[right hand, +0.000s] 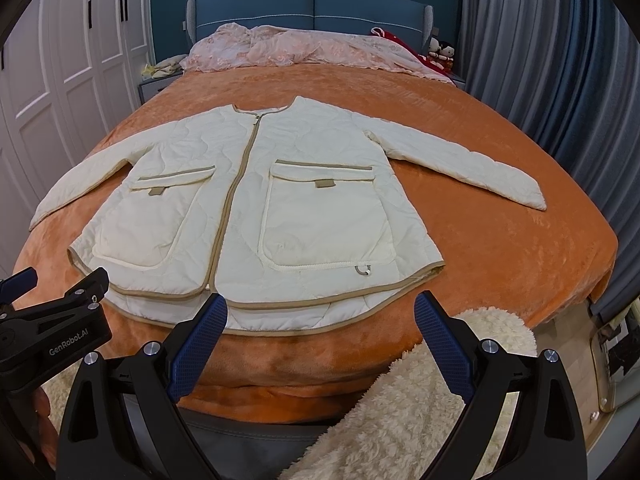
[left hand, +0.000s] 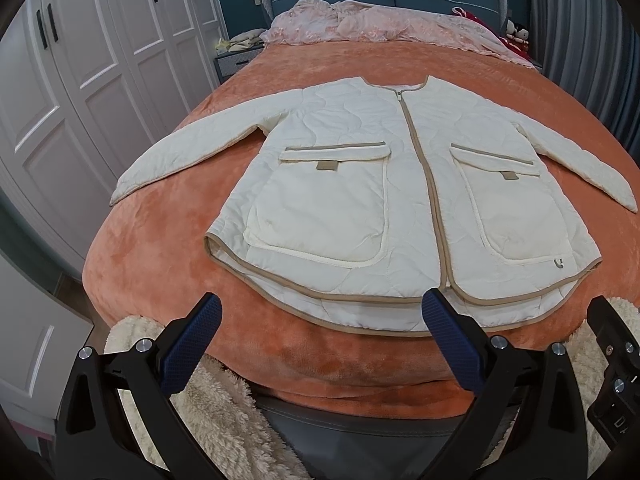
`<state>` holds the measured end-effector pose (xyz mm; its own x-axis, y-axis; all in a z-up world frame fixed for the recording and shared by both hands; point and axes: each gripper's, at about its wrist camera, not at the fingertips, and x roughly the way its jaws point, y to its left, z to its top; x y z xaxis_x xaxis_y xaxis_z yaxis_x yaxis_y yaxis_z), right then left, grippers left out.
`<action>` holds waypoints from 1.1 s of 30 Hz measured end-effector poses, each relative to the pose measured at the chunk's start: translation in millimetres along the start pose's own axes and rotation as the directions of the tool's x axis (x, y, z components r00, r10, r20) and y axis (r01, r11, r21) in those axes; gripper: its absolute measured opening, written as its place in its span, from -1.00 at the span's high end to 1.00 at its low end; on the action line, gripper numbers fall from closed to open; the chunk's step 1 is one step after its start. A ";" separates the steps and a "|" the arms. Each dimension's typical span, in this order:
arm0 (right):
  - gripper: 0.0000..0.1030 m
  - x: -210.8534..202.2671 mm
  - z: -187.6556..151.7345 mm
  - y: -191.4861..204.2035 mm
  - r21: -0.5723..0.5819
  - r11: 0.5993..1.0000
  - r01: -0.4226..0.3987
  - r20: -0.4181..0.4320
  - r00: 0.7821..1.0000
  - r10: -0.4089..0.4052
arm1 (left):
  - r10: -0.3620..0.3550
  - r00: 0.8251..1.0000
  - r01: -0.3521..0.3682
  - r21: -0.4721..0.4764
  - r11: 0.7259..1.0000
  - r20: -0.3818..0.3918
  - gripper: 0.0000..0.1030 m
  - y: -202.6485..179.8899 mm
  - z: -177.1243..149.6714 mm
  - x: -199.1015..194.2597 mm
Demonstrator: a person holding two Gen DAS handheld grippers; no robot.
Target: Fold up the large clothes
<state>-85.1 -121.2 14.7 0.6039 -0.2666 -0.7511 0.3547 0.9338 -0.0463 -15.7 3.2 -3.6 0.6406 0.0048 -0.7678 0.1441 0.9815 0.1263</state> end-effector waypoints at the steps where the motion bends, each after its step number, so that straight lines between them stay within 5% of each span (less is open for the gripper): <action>1: -0.80 1.2 0.2 0.1 0.000 1.000 0.000 -0.003 1.000 0.000 | 0.000 1.000 0.000 0.000 1.000 -0.004 -0.90 0.9 1.1 3.1; 15: -0.80 35.6 9.0 -4.4 0.013 1.000 -0.022 -0.066 0.998 0.023 | 0.027 0.999 -0.027 0.014 1.000 -0.031 -0.90 -2.4 11.8 27.7; 21: -0.80 67.2 29.8 -36.2 0.068 0.998 -0.004 -0.085 0.996 0.010 | 0.036 0.998 -0.035 0.025 0.999 -0.047 -0.90 -5.9 26.7 47.4; 27: -0.80 122.9 70.4 -134.7 0.285 0.958 -0.010 -0.078 0.996 0.034 | 0.037 0.998 -0.037 0.002 0.999 -0.048 -0.90 -4.7 54.6 74.8; 33: -0.80 186.6 108.2 -264.7 0.536 0.844 0.019 -0.039 0.999 0.003 | 0.063 0.997 -0.065 -0.034 0.997 -0.045 -0.90 -1.5 93.6 109.4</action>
<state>10.9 -444.0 -42.0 0.5765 -0.2546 -0.7765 0.6932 0.6554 0.2998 124.8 -15.6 -29.0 0.6138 0.0754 -0.7859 0.0769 0.9850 0.1546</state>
